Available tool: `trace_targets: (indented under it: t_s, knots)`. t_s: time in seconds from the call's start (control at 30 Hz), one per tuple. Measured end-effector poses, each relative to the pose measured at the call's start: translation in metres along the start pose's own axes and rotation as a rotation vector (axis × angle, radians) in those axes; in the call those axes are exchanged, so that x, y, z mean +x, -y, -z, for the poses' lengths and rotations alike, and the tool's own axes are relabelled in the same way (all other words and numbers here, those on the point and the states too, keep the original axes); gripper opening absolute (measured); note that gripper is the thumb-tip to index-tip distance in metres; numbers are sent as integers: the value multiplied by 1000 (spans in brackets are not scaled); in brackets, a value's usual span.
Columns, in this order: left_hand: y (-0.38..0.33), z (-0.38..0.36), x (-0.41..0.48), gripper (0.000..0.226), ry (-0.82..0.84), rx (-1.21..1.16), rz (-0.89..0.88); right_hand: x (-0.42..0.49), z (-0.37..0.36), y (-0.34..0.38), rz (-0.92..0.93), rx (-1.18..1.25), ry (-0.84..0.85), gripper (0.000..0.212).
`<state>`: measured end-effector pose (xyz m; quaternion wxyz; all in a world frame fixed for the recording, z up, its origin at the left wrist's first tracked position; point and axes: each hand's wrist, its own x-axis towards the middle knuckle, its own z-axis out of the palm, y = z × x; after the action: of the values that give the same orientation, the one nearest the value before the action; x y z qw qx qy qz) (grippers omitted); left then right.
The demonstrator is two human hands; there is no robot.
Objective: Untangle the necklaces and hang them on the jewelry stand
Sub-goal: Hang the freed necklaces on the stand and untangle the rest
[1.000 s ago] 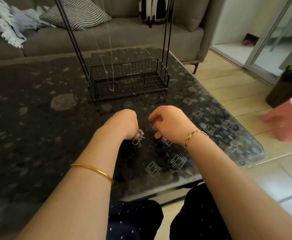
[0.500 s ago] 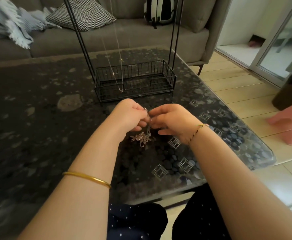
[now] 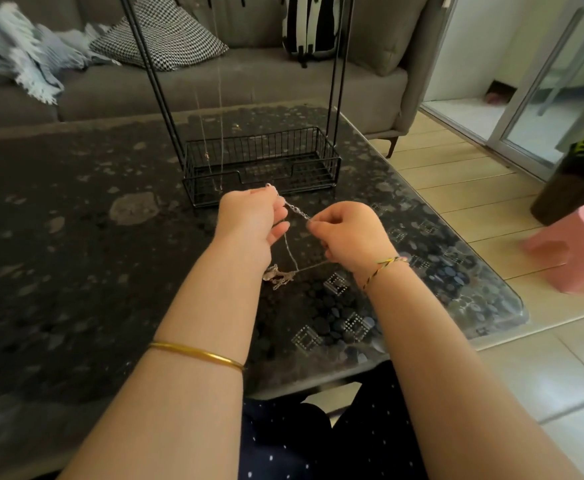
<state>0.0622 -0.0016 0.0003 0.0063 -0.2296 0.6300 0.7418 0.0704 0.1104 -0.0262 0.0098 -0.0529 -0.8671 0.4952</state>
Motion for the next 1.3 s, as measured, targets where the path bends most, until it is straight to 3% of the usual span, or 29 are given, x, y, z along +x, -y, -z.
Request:
trace_targets:
  t_s: [0.1, 0.2, 0.37, 0.6, 0.73, 0.83, 1.0, 1.07, 1.13, 1.23, 1.3]
  knots:
    - [3, -10, 0, 11, -32, 64, -40, 6, 4, -4, 7, 45, -142, 24]
    - [3, -15, 2, 10, -30, 121, -42, 12, 7, -8, -20, 150, -242, 11]
    - [0, -12, 6, 10, 10, 198, 50, 18, 13, -11, -42, 233, -304, 13]
    - [-5, 16, 14, 7, 17, 346, 33, 20, 18, -6, -39, 255, -292, 27]
    - [1, 31, 24, 22, -62, 614, -70, 16, 18, -6, 23, 41, -185, 25]
    - [10, 35, 32, 27, -13, 682, -156, 13, 16, -6, 12, -205, -68, 17]
    - [7, 24, 33, 16, -166, 373, 79, 16, 16, -14, -19, -230, -183, 21]
    - [6, 22, 32, 14, -146, 153, 125, 20, 19, -17, -41, -123, -258, 28]
    - [5, 26, 31, 15, -138, -10, 160, 21, 21, -15, -144, 173, -287, 29]
    - [1, 26, 32, 25, -103, -93, 179, 15, 29, -7, -433, 912, -130, 30]
    - [-1, 22, 31, 27, -90, -57, 143, 13, 32, -7, -517, 1155, -33, 35]
